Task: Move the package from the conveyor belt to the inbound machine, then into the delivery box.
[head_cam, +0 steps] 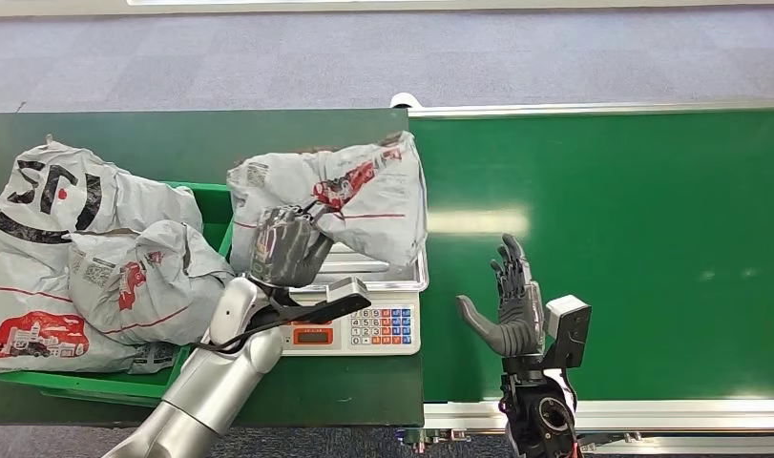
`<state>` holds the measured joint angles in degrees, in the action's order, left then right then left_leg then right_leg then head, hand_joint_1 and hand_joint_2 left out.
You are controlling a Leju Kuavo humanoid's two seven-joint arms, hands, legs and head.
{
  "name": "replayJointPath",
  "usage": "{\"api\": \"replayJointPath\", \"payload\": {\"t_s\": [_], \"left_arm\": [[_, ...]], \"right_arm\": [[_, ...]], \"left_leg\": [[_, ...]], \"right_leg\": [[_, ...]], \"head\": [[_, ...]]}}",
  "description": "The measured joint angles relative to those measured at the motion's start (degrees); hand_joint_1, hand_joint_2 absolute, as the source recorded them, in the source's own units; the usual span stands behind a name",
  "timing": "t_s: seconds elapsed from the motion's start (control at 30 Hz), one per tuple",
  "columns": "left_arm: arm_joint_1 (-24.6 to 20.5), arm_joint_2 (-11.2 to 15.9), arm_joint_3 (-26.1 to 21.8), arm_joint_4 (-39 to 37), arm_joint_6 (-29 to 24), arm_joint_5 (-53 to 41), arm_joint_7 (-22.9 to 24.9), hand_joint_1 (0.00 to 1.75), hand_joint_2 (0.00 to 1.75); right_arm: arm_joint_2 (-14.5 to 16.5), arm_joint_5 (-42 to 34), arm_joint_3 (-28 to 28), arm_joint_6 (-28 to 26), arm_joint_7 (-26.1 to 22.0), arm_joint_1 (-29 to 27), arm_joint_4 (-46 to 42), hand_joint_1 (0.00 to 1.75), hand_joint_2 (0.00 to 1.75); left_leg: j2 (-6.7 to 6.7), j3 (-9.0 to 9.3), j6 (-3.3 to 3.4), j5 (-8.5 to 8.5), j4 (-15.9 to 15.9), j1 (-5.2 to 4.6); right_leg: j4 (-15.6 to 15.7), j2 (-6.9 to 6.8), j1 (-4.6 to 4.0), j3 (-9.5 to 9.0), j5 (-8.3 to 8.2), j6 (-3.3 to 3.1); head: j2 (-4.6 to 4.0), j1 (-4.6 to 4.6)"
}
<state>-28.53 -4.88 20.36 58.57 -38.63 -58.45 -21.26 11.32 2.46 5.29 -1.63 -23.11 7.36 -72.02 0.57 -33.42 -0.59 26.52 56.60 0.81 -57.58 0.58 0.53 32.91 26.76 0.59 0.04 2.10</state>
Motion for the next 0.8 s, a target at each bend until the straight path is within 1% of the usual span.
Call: {"api": "replayJointPath", "payload": {"t_s": [0.07,0.1,0.17,0.2,0.23,0.37,0.53,0.67,0.8], "left_arm": [[1.3,-0.26,-3.05,3.05,-1.01,-0.55,-3.33,1.75,1.75],[2.11,-0.68,-5.35,4.84,-1.13,-0.58,-6.24,1.75,1.75],[3.85,-2.23,-11.22,9.09,-1.15,0.26,-13.18,1.75,1.75],[4.71,-3.08,-14.27,11.66,-1.15,0.82,-15.73,1.75,1.75],[5.51,-3.96,-17.32,14.7,-1.15,1.24,-17.31,1.75,1.75],[7.29,-6.61,-28.19,27.62,-1.3,2.46,-18.43,1.75,1.75],[7.56,-7.97,-38.82,40.09,-1.49,3.58,-18.63,1.75,1.75],[7.55,-8.68,-44.84,45.66,-1.5,5.76,-18.65,1.75,1.75],[7.54,-9.21,-49.56,48.65,-1.5,8.09,-18.67,1.75,1.75]], "right_arm": [[-0.01,-0.33,-0.02,-0.39,0.0,-0.01,0.01,0.0,1.75],[-0.02,-0.54,-0.03,-0.6,-0.04,-0.02,0.01,0.0,1.75],[-0.08,-0.94,-0.04,-1.02,-0.22,-0.03,0.04,0.0,1.75],[-0.11,-1.14,-0.05,-1.19,-0.37,-0.03,0.08,0.0,1.75],[-0.14,-1.32,-0.05,-1.36,-0.53,-0.04,0.14,0.0,1.75],[-0.31,-1.85,-0.07,-2.11,-1.13,-0.09,0.49,0.0,1.75],[-0.39,-2.31,-0.01,-2.79,-1.45,-0.39,0.68,0.0,1.75],[-0.35,-2.45,0.14,-3.14,-1.73,-0.53,0.68,0.0,1.75],[-0.31,-2.49,0.25,-3.39,-1.95,-0.79,0.68,0.0,1.75]], "left_leg": [[-0.01,0.0,0.0,0.0,0.0,0.0],[-0.02,-0.01,0.0,0.0,0.0,0.0],[-0.06,-0.03,-0.01,0.01,0.0,0.0],[-0.1,-0.03,-0.01,0.01,0.0,0.0],[-0.14,-0.04,-0.01,0.01,-0.01,0.0],[-0.2,-0.06,-0.01,0.01,-0.01,0.01],[-0.19,-0.06,-0.01,0.01,-0.02,0.02],[-0.18,-0.06,-0.01,0.01,-0.02,0.01],[-0.14,-0.06,-0.01,0.01,-0.02,0.01]], "right_leg": [[0.0,0.0,0.0,0.02,0.0,0.0],[0.0,0.01,0.0,0.03,0.0,0.0],[0.0,0.03,0.0,0.05,0.0,0.0],[-0.01,0.06,0.0,0.07,0.0,0.0],[-0.01,0.1,-0.01,0.08,0.0,0.0],[-0.01,0.15,-0.01,0.1,0.0,0.0],[-0.01,0.13,-0.02,0.09,0.01,-0.01],[-0.01,0.13,-0.01,0.07,0.01,-0.01],[0.0,0.11,0.0,0.07,0.02,-0.01]], "head": [[0.0,0.01],[0.0,0.01],[0.0,0.0],[0.0,-0.01],[0.0,-0.01],[0.0,-0.01],[0.0,-0.01],[0.0,-0.01],[0.0,0.0]]}}
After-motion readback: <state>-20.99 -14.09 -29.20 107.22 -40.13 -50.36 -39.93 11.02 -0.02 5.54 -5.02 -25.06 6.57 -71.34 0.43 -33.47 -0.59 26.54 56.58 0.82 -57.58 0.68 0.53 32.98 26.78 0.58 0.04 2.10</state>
